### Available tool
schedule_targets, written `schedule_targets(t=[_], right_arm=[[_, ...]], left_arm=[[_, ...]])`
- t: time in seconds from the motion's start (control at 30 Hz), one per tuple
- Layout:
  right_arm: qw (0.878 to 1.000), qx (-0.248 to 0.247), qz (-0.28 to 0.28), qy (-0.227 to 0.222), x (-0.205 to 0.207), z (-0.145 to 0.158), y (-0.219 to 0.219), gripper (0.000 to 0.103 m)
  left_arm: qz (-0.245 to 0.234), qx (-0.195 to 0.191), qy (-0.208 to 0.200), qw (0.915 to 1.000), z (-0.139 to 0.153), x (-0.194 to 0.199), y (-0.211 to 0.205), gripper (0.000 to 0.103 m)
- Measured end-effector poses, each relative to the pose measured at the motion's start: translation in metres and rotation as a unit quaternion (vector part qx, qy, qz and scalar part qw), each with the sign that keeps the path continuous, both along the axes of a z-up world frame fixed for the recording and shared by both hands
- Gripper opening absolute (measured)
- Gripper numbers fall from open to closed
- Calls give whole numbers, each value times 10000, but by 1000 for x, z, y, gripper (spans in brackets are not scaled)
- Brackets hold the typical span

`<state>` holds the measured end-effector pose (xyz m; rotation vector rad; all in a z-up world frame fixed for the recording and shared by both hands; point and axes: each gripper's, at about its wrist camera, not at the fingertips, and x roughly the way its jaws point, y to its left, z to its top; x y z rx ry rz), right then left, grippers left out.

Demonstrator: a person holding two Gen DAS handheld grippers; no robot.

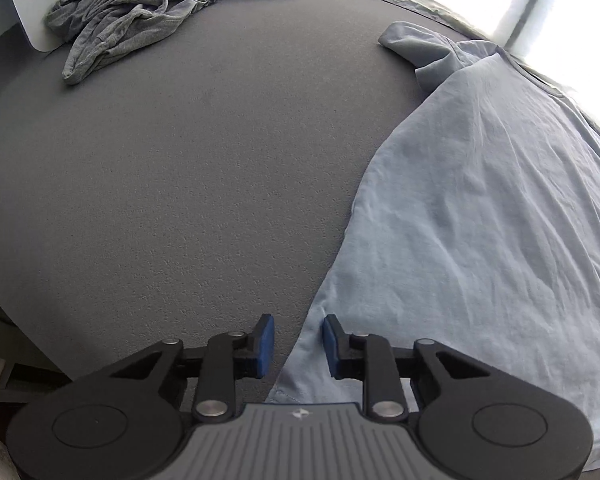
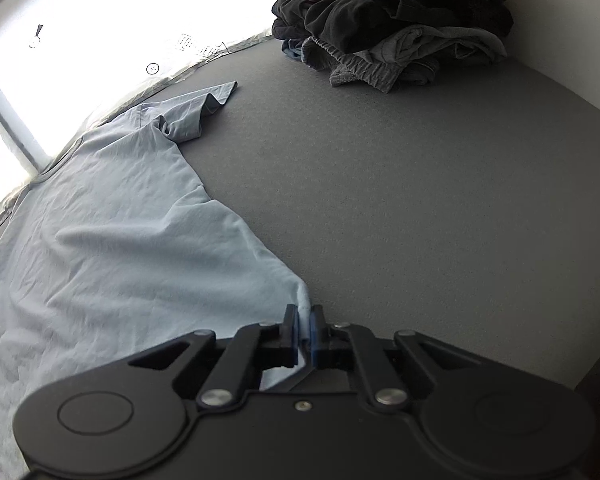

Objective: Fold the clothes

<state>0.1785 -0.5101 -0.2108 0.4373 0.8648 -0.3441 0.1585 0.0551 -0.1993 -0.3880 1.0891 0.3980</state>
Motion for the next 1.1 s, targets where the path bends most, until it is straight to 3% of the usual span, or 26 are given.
schedule_targets(t=[0.1,0.23,0.5,0.87,1.1], right_arm=[[9999,-30,-59,-105,-3,4,3,5],[9995,9,-110,-308,-14,15,1,5],[9982,217,92,-552,-43,48,15,5],[9991,113,95,395,-60,-6,23,5],[9974,-291,192,626,-49,-4,32,6]], left_arm=[[255,-342,-175,9989,0,-7,6,6],[210,-135,-254,9994,11,-15,2,1],[298,-117,-535,9981,45,-3,8,0],[405,-273,-70,9988,10,-11,10,1],[216,-180,102,9996,1,1,6,5]])
